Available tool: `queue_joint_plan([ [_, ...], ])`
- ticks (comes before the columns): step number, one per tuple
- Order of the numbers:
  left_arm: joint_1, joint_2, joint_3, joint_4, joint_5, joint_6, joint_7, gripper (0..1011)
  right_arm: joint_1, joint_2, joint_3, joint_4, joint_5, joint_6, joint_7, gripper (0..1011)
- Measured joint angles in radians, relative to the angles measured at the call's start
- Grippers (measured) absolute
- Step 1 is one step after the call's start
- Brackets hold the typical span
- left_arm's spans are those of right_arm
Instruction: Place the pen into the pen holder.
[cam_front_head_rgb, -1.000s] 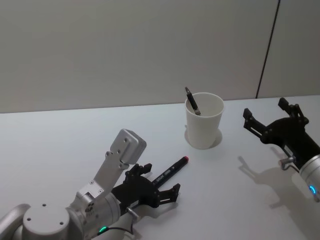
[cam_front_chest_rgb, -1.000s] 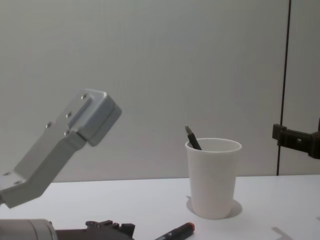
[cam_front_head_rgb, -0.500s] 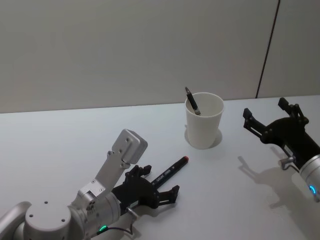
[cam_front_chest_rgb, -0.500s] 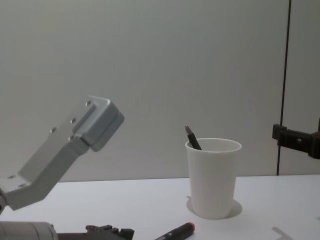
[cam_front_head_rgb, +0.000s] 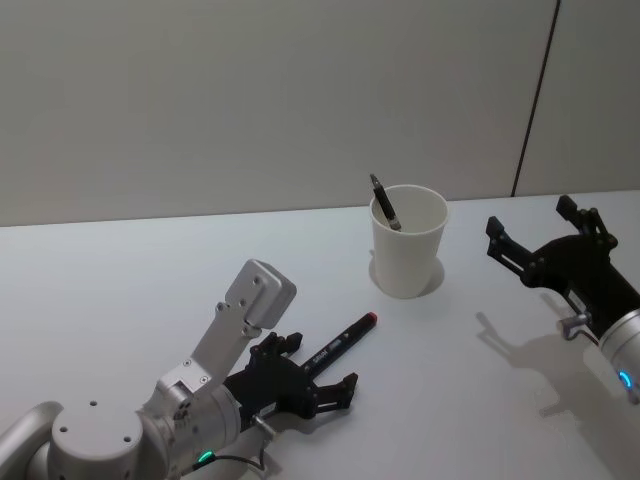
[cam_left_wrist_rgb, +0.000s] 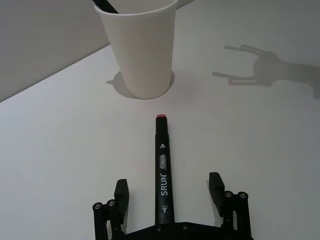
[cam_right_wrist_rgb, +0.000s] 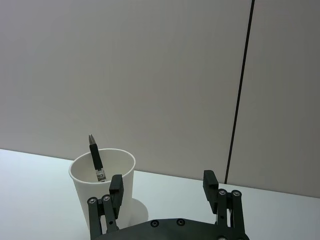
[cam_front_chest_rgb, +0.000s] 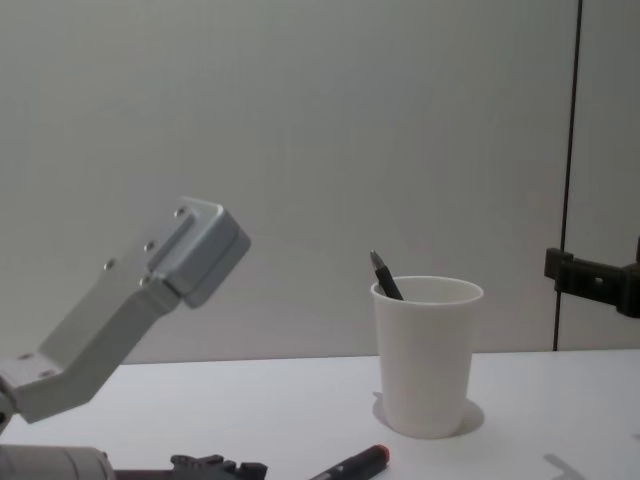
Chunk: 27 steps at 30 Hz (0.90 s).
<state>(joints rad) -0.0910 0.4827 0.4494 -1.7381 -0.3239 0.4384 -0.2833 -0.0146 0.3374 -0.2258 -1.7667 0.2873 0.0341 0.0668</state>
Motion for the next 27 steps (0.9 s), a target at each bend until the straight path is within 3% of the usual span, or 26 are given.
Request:
queue_joint_plan([
  [7,-0.001,0.0,0.0,0.001,0.001,0.002,-0.002,994,0.0,0.0,0.0,0.0,0.0,0.0,0.0,1001],
  [19,-0.002,-0.001,0.0,0.001,0.002,0.003,-0.003,689,0.0,0.0,0.0,0.0,0.0,0.0,0.0,1001],
  [26,-0.002,-0.001,0.0,0.002,0.003,0.004,-0.003,477,0.0,0.0,0.0,0.0,0.0,0.0,0.0,1002],
  [27,-0.002,-0.001,0.0,0.002,0.003,0.004,-0.004,408,0.0,0.0,0.0,0.0,0.0,0.0,0.0,1002],
])
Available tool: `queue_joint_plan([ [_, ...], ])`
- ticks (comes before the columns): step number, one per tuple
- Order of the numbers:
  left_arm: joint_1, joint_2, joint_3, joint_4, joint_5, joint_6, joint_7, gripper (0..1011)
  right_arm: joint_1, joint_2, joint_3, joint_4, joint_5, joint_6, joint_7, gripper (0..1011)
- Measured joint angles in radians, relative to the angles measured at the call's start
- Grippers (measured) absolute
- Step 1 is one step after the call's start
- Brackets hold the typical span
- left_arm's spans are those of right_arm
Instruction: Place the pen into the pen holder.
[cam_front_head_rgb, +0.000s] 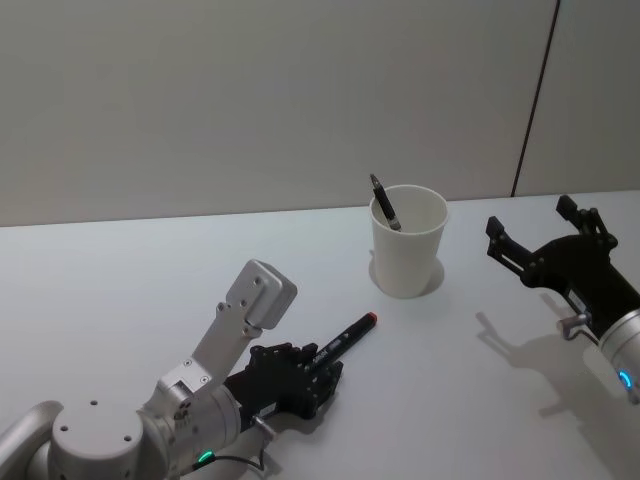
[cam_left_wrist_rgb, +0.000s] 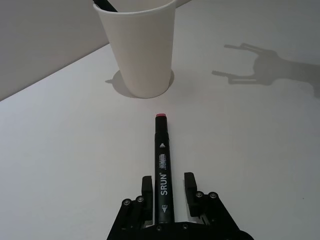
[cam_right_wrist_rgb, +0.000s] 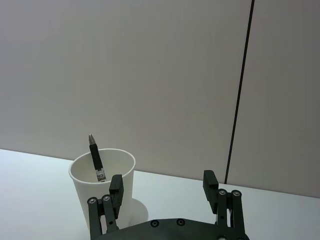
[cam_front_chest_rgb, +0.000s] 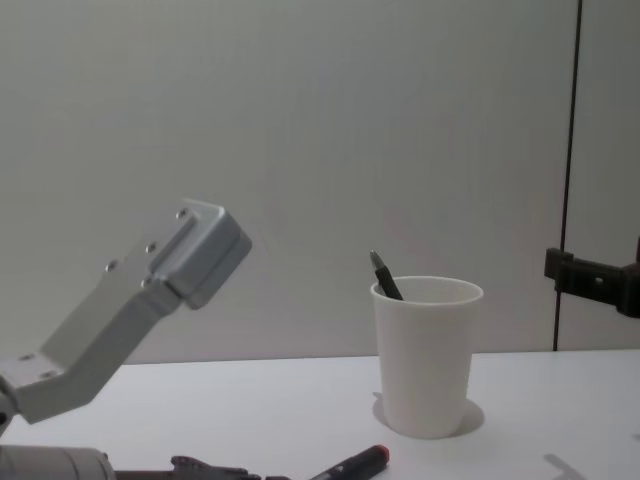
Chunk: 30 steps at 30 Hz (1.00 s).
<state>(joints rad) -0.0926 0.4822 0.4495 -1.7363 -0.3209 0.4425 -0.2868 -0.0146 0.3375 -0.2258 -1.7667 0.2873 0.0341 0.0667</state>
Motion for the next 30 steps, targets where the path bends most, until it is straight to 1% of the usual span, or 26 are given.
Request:
queue_joint_plan([
  [2,0.0,0.0,0.0,0.0,0.0,0.0,0.0,367,0.0,0.0,0.0,0.0,0.0,0.0,0.0,1001],
  [3,0.0,0.0,0.0,0.0,0.0,0.001,0.0,306,0.0,0.0,0.0,0.0,0.0,0.0,0.0,1001],
  [5,0.0,0.0,0.0,0.0,0.0,0.001,0.0,276,0.0,0.0,0.0,0.0,0.0,0.0,0.0,1001],
  [8,0.0,0.0,0.0,0.0,0.0,0.001,0.0,188,0.0,0.0,0.0,0.0,0.0,0.0,0.0,1001],
  [17,0.0,0.0,0.0,0.0,0.0,0.001,0.001,182,0.0,0.0,0.0,0.0,0.0,0.0,0.0,1001],
  [21,0.003,0.0,-0.001,0.0,-0.005,-0.01,0.008,181,0.0,0.0,0.0,0.0,0.0,0.0,0.0,1001],
  [26,0.011,0.0,-0.006,-0.002,-0.026,-0.046,0.028,182,0.0,0.0,0.0,0.0,0.0,0.0,0.0,1001],
  [30,0.022,0.003,-0.013,-0.008,-0.056,-0.105,0.052,182,0.0,0.0,0.0,0.0,0.0,0.0,0.0,1001],
])
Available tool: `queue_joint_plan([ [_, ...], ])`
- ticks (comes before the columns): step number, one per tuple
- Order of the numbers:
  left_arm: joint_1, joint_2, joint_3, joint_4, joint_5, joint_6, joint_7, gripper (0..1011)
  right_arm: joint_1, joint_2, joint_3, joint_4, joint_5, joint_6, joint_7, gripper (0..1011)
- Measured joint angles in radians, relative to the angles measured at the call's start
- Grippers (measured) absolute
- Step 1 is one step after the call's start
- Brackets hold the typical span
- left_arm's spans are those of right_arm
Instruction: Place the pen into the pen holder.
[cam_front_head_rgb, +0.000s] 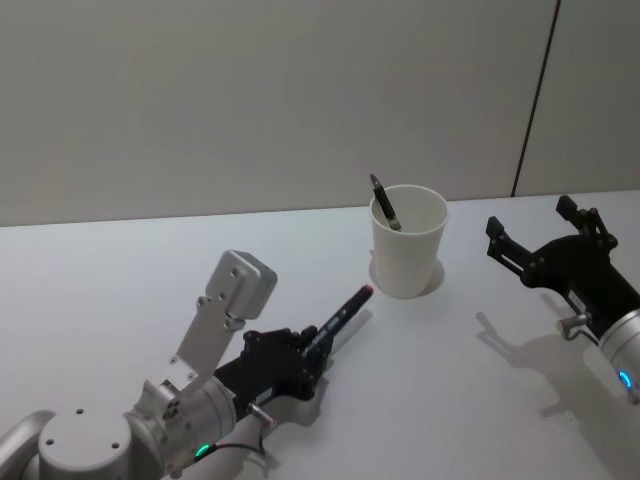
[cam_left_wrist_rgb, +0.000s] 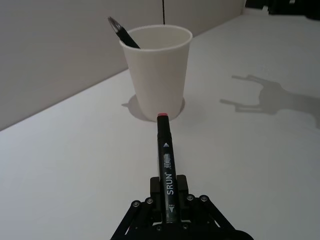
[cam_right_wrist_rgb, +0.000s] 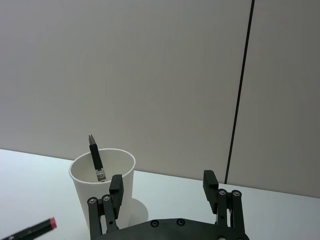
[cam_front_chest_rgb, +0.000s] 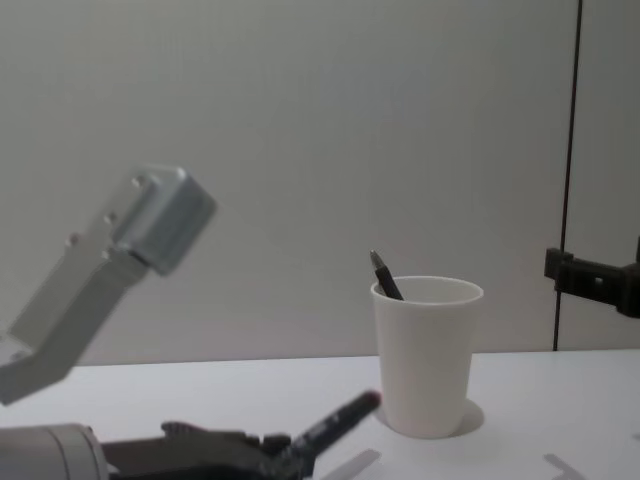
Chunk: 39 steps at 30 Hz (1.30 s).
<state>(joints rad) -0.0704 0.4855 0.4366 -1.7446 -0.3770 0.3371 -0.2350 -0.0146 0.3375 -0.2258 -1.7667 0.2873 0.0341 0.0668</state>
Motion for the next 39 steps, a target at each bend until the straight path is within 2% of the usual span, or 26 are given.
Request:
queue_joint_plan([
  [8,0.024,0.01,-0.014,-0.013,-0.055,-0.123,0.028,182,0.0,0.0,0.0,0.0,0.0,0.0,0.0,1001],
  [11,0.037,0.016,-0.021,-0.02,-0.085,-0.193,0.031,183,0.0,0.0,0.0,0.0,0.0,0.0,0.0,1001],
  [14,0.045,0.019,-0.025,-0.023,-0.103,-0.235,0.031,182,0.0,0.0,0.0,0.0,0.0,0.0,0.0,1001],
  [19,0.058,0.022,-0.034,-0.029,-0.148,-0.337,0.01,182,0.0,0.0,0.0,0.0,0.0,0.0,0.0,1001],
  [22,0.061,0.021,-0.039,-0.029,-0.181,-0.408,-0.024,182,0.0,0.0,0.0,0.0,0.0,0.0,0.0,1001],
  [24,0.061,0.02,-0.039,-0.029,-0.187,-0.419,-0.032,182,0.0,0.0,0.0,0.0,0.0,0.0,0.0,1001],
  [25,0.06,0.018,-0.041,-0.027,-0.2,-0.446,-0.052,182,0.0,0.0,0.0,0.0,0.0,0.0,0.0,1001],
  [30,0.046,0.002,-0.043,-0.012,-0.233,-0.508,-0.123,183,0.0,0.0,0.0,0.0,0.0,0.0,0.0,1001],
  [31,0.046,0.002,-0.043,-0.012,-0.233,-0.508,-0.123,183,0.0,0.0,0.0,0.0,0.0,0.0,0.0,1002],
  [39,-0.007,-0.051,-0.033,0.037,-0.255,-0.552,-0.255,182,0.0,0.0,0.0,0.0,0.0,0.0,0.0,1001],
])
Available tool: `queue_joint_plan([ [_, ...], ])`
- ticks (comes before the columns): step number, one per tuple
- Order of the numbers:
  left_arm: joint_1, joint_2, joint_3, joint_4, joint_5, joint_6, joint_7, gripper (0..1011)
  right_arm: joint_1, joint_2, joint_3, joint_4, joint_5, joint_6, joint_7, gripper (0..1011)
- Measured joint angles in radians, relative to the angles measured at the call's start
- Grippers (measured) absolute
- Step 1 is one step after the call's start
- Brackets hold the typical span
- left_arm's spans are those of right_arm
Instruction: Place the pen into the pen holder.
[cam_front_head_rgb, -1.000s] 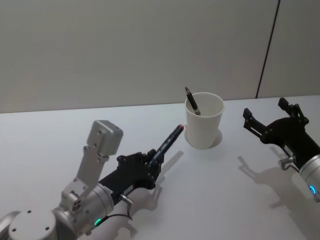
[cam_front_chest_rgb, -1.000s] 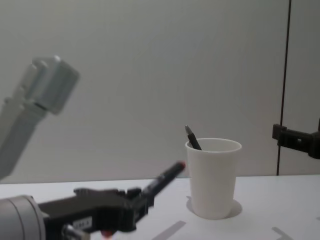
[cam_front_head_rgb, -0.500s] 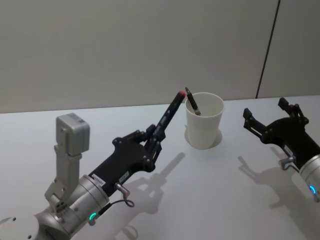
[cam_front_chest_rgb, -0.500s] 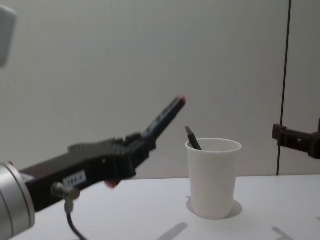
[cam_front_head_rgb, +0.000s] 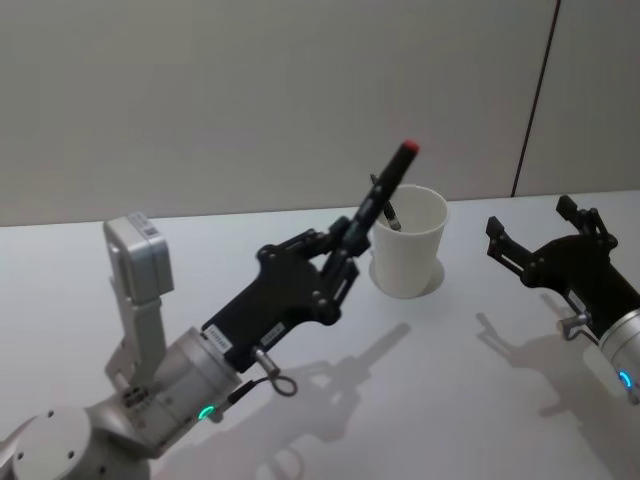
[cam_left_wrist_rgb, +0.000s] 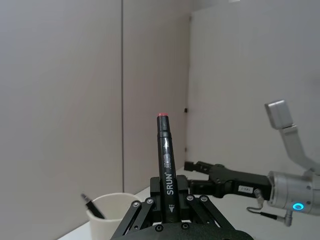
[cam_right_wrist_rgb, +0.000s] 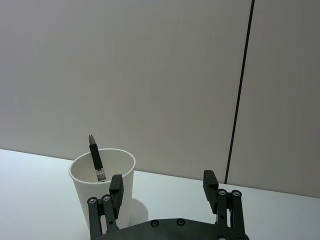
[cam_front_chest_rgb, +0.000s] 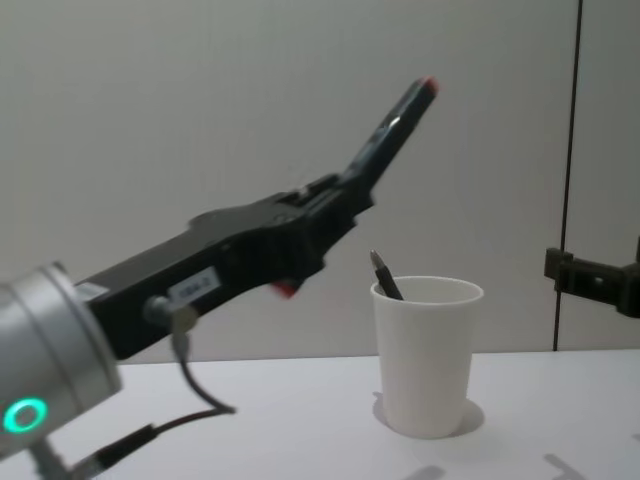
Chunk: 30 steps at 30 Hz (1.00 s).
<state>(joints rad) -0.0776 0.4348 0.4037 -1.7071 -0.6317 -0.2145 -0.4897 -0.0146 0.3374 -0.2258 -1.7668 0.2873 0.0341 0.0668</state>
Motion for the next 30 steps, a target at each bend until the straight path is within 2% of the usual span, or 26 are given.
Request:
queue_joint_plan([
  [7,-0.046,-0.045,0.012,0.047,0.017,-0.005,-0.068,182,0.0,0.0,0.0,0.0,0.0,0.0,0.0,1001],
  [14,-0.082,-0.081,0.023,0.086,0.048,-0.005,-0.091,181,0.0,0.0,0.0,0.0,0.0,0.0,0.0,1001],
  [21,-0.107,-0.104,0.029,0.112,0.094,0.003,-0.08,182,0.0,0.0,0.0,0.0,0.0,0.0,0.0,1001],
  [30,-0.124,-0.12,0.034,0.129,0.175,0.035,-0.014,182,0.0,0.0,0.0,0.0,0.0,0.0,0.0,1001],
])
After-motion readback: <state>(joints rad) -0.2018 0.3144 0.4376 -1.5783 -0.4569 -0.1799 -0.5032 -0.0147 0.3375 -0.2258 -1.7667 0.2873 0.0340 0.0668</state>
